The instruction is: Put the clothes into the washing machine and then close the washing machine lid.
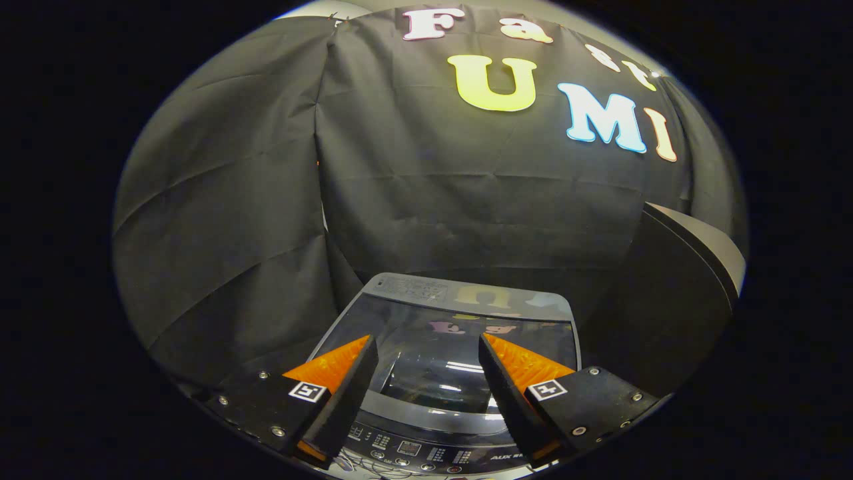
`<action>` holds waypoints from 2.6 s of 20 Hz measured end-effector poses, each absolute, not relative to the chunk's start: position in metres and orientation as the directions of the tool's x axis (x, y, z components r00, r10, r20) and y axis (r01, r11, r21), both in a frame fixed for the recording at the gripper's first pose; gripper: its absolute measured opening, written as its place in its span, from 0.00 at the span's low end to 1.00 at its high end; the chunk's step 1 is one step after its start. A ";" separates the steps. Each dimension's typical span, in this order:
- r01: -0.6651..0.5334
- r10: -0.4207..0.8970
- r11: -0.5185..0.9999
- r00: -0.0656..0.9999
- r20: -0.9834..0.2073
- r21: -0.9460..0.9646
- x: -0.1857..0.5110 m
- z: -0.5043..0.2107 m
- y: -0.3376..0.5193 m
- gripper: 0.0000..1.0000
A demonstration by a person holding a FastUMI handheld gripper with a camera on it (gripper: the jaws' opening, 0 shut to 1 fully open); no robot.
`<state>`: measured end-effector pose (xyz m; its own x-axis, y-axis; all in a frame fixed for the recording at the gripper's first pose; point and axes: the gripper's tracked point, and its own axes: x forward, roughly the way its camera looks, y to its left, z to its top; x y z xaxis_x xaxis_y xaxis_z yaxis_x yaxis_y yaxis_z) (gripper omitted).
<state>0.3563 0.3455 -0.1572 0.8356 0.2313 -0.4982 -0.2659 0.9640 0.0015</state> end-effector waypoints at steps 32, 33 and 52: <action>-0.015 0.016 1.000 0.994 -0.109 0.004 0.182 0.080 0.019 0.94; -0.008 0.009 1.000 0.994 -0.109 0.007 0.175 0.083 0.009 0.94; 0.103 -0.102 0.995 0.992 -0.079 0.001 0.089 0.085 -0.117 0.94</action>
<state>0.0888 -0.1170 0.0852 0.9916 -0.1025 -0.0788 0.1029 0.9947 0.0010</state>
